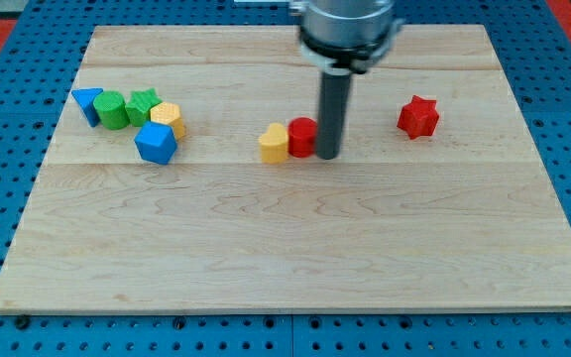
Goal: Move red circle close to group of blocks
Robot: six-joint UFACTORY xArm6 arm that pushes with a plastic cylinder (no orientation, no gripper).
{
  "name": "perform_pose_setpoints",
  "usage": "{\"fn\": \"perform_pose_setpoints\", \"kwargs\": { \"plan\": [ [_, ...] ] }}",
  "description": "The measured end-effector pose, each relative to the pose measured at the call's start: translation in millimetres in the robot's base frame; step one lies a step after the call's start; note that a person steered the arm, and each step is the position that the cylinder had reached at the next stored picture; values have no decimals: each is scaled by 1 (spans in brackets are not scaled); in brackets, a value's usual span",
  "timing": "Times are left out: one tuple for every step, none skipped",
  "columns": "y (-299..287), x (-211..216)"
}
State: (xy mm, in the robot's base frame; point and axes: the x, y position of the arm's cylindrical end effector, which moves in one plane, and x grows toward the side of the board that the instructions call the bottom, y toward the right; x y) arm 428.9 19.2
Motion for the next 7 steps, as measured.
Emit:
{"fn": "perform_pose_setpoints", "kwargs": {
  "plan": [
    [-35,0],
    [-108,-2],
    [-126,-2],
    [-46,-4],
    [-71,-20],
    [-142,-31],
    [-200,-32]
  ]
}}
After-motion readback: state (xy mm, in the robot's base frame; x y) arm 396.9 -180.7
